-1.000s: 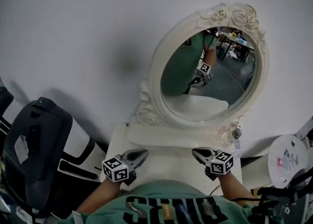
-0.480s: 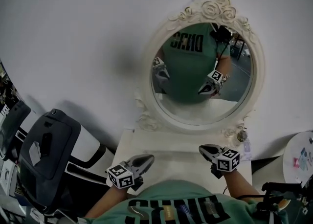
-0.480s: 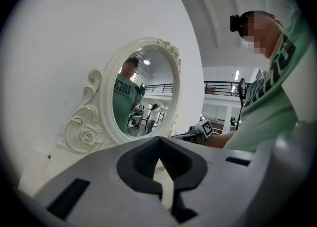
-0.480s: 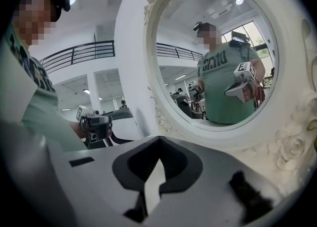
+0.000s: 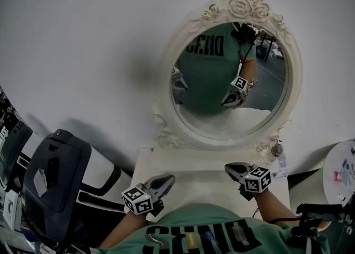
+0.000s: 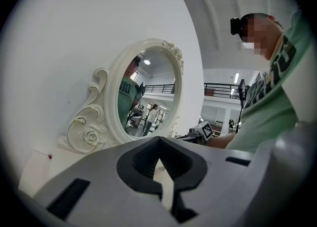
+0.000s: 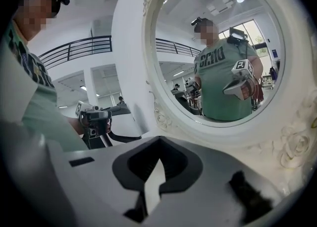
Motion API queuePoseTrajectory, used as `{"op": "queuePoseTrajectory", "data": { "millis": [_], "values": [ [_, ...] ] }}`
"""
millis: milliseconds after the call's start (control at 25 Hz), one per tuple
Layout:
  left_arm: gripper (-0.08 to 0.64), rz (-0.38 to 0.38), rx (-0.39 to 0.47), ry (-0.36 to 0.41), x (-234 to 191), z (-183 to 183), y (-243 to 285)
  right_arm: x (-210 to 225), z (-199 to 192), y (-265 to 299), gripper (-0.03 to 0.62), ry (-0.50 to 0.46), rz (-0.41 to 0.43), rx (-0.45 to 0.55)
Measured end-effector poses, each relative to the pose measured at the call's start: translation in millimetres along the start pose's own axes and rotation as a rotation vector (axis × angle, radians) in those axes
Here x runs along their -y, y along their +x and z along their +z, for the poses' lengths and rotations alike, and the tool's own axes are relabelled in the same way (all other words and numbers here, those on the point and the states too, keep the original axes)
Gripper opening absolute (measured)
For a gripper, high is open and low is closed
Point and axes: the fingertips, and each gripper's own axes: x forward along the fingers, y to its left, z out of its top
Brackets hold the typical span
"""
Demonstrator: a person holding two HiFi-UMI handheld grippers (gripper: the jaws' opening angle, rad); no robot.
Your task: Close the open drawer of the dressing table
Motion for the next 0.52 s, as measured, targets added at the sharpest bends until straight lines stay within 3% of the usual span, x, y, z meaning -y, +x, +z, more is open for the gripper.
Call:
{"op": "queuePoseTrajectory", "data": {
  "millis": [520],
  "values": [
    [0.008, 0.012, -0.001, -0.025, -15, -7, -3, -2, 4, 21, 0.012, -0.031, 0.022, -0.029]
  ]
}}
